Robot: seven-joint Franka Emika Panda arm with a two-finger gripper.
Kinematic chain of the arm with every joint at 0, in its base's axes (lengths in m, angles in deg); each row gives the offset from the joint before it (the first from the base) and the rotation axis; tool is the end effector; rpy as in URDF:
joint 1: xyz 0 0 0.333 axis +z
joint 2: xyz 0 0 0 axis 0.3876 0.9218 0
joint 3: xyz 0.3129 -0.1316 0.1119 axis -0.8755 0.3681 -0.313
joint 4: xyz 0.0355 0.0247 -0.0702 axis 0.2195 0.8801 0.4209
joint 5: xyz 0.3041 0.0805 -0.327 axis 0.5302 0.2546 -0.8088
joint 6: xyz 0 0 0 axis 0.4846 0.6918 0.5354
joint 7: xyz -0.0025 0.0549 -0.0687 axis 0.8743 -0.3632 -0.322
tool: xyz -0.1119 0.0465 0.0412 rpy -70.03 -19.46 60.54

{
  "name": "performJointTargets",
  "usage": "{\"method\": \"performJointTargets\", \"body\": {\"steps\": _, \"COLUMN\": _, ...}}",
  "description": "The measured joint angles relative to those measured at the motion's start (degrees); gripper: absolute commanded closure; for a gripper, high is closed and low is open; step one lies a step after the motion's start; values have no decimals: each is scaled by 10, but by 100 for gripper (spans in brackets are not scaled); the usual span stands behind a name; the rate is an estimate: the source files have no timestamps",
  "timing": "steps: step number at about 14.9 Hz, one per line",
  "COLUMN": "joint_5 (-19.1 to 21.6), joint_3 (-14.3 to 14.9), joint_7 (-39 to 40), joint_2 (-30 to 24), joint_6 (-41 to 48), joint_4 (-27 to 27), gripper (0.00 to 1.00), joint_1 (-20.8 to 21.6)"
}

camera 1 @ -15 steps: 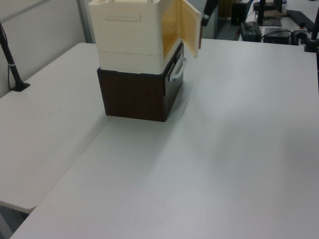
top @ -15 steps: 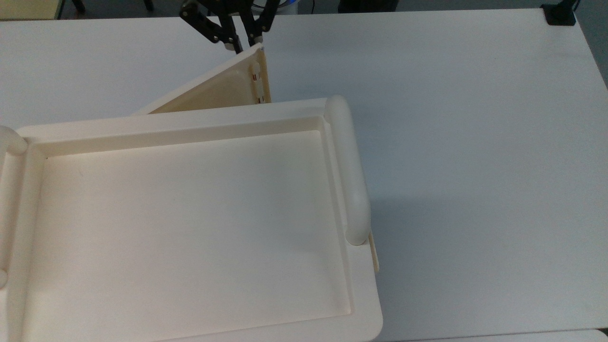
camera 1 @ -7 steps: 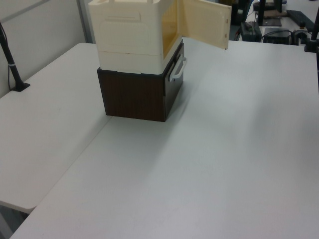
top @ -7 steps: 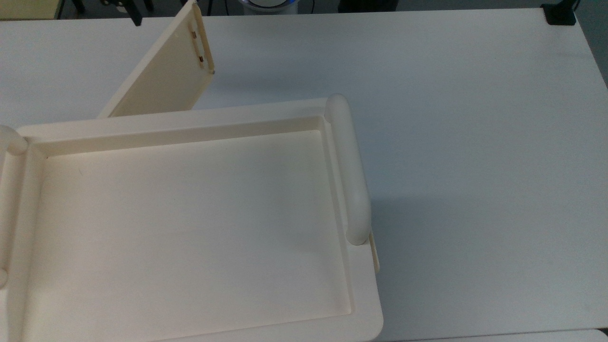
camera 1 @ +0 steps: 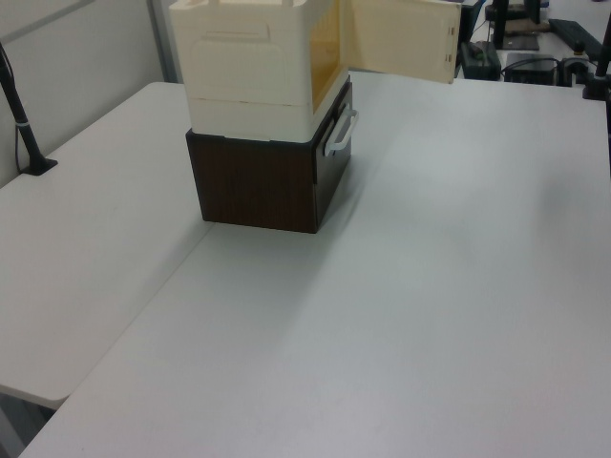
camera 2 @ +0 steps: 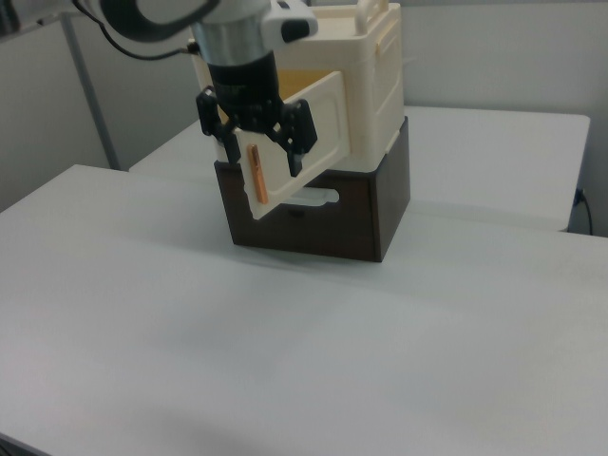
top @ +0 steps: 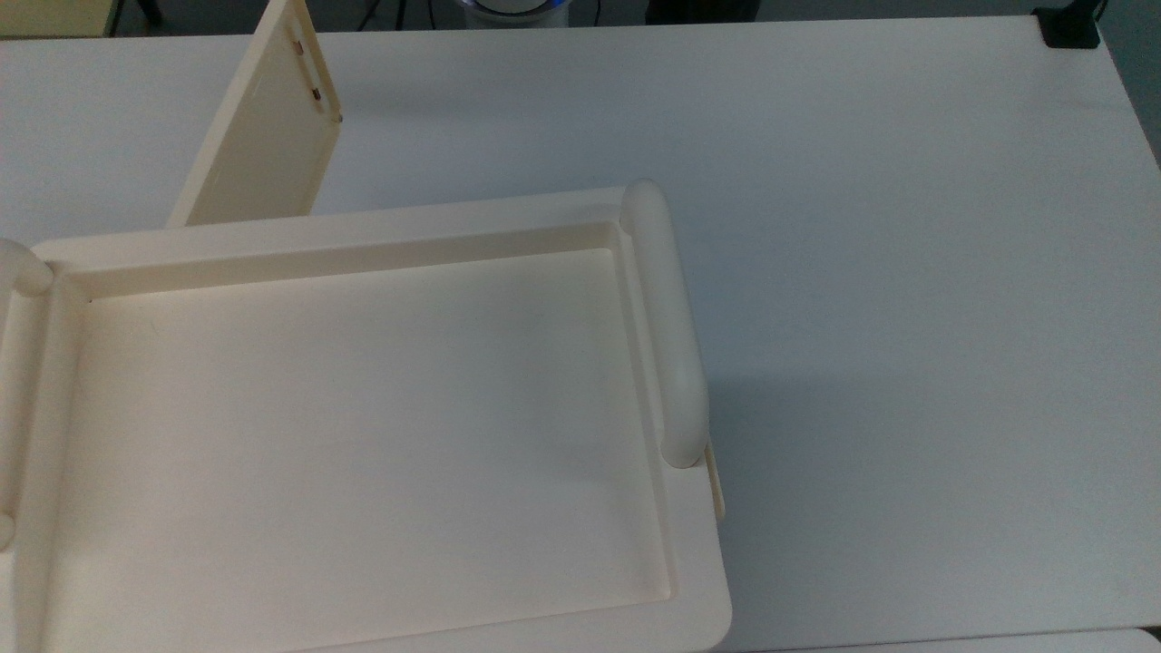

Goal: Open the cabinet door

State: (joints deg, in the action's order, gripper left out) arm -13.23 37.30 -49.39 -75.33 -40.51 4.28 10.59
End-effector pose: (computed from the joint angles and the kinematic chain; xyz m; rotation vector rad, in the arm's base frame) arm 0.5546 -0.2267 0.7084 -3.0674 -0.1021 -0.2606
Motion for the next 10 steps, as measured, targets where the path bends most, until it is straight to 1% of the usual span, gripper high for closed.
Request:
{"method": "performJointTargets", "body": {"steps": 3, "joint_5": -1, "joint_3": 2, "joint_7": 0, "joint_2": -24, "joint_6": 38, "joint_4": -8, "gripper": 0, "joint_1": -2}}
{"method": "performJointTargets", "body": {"steps": 5, "joint_5": -1, "joint_3": -1, "joint_7": -21, "joint_2": -36, "joint_6": 51, "joint_4": -10, "gripper": 0, "joint_1": 11}}
{"method": "performJointTargets", "body": {"steps": 7, "joint_5": -3, "joint_3": -4, "joint_7": -78, "joint_2": -39, "joint_6": 55, "joint_4": -10, "gripper": 0, "joint_1": 45}}
{"method": "performJointTargets", "body": {"steps": 10, "joint_5": -8, "joint_3": -7, "joint_7": -153, "joint_2": -36, "joint_6": 55, "joint_4": -7, "gripper": 0, "joint_1": 111}}
